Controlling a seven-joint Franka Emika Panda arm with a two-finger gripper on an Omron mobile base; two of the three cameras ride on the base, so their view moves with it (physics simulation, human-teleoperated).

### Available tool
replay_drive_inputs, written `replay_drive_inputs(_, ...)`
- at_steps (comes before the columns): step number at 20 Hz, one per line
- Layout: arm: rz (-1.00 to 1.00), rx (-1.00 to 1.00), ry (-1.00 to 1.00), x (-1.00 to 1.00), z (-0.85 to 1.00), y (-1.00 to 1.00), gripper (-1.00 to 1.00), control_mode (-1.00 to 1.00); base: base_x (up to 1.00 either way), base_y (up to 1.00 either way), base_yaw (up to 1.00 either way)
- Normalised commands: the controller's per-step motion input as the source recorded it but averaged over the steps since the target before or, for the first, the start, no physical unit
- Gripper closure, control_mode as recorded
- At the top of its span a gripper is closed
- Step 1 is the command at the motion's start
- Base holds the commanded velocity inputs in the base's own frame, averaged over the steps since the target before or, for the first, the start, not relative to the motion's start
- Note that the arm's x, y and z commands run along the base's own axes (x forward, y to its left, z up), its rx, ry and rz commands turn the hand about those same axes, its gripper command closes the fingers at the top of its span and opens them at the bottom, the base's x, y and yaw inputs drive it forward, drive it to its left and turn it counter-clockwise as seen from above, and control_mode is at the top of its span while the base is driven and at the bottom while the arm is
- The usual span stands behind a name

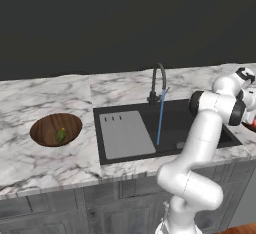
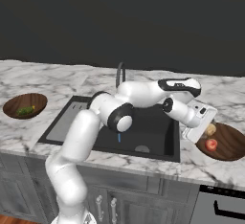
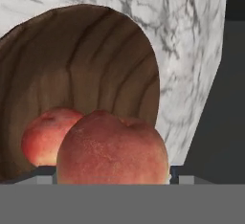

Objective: Pick the peachs from the sink and place them in one bowl. Place the cucumber in the other bowl. Then turn off the sink faucet.

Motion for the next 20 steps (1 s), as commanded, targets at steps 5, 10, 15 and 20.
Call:
replay_drive_inputs(5,0.05,0.14,0.09,0.02,0.97,-0.63,-1.0,-1.0,0.0,0.0,0.0)
replay_drive_inputs(10,0.06,0.07,0.02,-0.07,1.0,-0.19,-1.0,-1.0,0.0,0.0,0.0)
replay_drive_inputs(15,0.15,0.02,0.0,-0.59,1.0,0.18,-1.0,-1.0,0.0,0.0,0.0)
replay_drive_inputs(20,0.26,-0.05,0.0,-0.64,0.77,0.53,-1.0,-1.0,0.0,0.0,0.0)
